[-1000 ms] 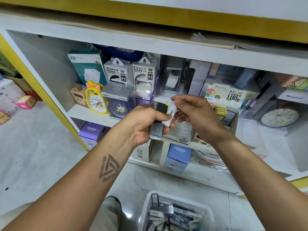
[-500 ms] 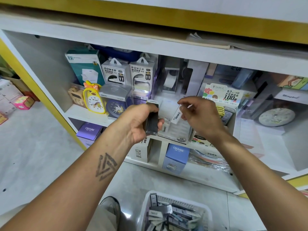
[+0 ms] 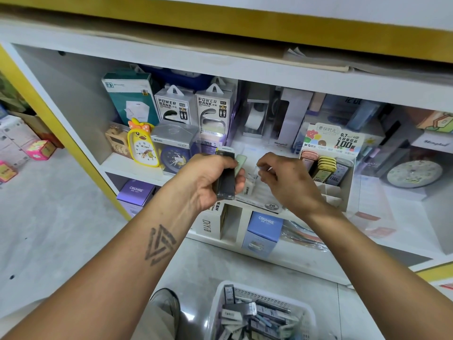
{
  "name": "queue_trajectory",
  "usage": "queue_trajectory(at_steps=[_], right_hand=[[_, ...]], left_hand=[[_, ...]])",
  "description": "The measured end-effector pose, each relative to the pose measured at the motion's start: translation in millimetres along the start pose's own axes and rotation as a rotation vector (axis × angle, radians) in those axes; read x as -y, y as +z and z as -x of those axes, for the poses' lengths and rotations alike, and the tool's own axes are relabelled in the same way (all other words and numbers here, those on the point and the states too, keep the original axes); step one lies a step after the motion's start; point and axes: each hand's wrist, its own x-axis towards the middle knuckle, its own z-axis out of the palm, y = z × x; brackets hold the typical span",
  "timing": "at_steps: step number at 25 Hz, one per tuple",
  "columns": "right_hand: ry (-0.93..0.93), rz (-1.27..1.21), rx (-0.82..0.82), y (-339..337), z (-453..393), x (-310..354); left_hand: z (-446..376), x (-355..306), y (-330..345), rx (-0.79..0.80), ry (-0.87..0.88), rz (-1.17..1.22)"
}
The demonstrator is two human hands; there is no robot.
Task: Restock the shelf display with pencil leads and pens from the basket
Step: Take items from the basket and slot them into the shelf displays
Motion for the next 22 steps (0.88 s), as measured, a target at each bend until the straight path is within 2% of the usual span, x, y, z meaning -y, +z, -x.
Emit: queue_trajectory(at_steps=[12, 20, 22], right_hand=[[-0.001, -0.043, -0.026, 2.9, -0.6, -4.9], [-0.022, 0.118, 0.148, 1.4, 0.4, -2.4], [0.018, 0.098, 0.108, -1.5, -3.0, 4.6]], left_hand=[[1.0, -3.9, -3.2, -0.051, 0.037, 0.001], [-0.7, -3.9, -7.1, -0.064, 0.037, -0.002], [-1.4, -1.9, -6.2, -0.045, 0.026, -0.024]])
